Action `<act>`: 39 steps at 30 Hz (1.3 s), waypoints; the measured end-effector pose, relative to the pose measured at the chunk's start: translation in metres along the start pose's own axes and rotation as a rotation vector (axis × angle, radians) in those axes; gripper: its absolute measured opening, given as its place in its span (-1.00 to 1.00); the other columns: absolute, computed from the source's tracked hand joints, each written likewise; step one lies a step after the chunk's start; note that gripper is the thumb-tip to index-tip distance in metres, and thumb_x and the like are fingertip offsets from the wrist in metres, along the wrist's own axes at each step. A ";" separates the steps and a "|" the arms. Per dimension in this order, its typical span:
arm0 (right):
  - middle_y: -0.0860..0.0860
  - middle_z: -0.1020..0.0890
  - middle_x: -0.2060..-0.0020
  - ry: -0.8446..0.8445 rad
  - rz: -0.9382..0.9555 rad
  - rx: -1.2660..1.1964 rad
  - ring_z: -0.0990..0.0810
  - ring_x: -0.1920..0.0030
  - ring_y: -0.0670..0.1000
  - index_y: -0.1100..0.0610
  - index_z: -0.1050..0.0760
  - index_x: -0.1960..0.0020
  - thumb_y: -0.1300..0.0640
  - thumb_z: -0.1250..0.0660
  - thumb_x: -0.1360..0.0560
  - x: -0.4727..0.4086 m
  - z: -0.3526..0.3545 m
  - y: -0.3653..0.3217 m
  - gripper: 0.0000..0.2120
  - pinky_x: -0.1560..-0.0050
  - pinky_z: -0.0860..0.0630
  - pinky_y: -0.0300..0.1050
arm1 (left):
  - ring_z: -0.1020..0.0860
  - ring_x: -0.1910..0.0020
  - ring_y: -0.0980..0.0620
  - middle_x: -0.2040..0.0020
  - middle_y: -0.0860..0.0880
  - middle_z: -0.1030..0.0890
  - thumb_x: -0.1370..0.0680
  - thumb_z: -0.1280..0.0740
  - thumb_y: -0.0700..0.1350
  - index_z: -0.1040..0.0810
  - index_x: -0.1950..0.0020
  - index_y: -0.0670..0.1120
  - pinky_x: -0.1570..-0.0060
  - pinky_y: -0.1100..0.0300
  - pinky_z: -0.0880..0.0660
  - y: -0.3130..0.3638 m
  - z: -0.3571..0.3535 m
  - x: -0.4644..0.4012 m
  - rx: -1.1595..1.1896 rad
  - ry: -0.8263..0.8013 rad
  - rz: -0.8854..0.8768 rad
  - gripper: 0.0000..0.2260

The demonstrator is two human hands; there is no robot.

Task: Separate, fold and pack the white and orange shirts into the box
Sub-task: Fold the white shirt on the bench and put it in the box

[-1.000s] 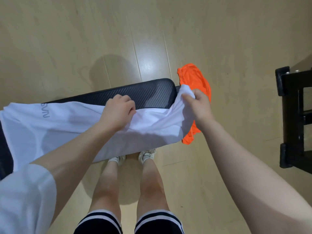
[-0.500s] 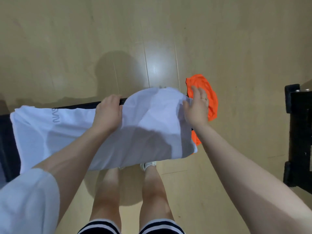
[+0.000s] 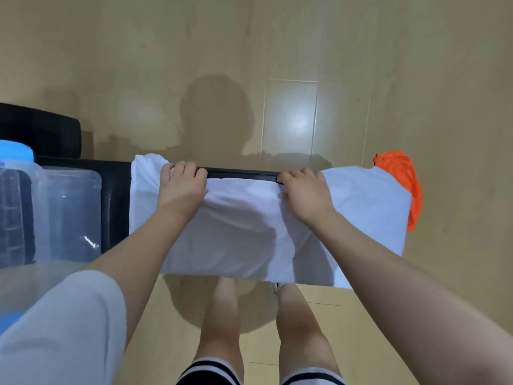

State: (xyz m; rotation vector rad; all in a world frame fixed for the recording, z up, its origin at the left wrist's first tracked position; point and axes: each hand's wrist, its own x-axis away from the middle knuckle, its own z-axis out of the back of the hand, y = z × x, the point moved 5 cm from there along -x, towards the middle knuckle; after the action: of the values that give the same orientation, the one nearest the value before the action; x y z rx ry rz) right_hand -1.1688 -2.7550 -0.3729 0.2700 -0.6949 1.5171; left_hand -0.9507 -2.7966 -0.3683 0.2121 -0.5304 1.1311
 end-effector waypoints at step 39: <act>0.23 -0.51 -0.13 0.367 0.112 -0.213 -0.47 -0.15 0.28 0.19 -0.43 -0.28 0.35 -0.23 -0.39 -0.074 0.048 -0.138 -0.54 -0.27 -0.24 -0.01 | -0.47 0.45 -0.10 0.44 -0.16 -0.50 -0.23 -0.27 -0.31 -0.44 0.28 -0.21 0.40 0.22 -0.38 -0.128 0.008 0.004 0.059 0.103 0.056 -0.90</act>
State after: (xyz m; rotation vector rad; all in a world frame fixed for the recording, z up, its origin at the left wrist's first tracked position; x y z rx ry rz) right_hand -1.0411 -2.8526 -0.3425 -0.2085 -0.5766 1.5310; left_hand -0.8369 -2.8506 -0.3462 0.1903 -0.4138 1.2064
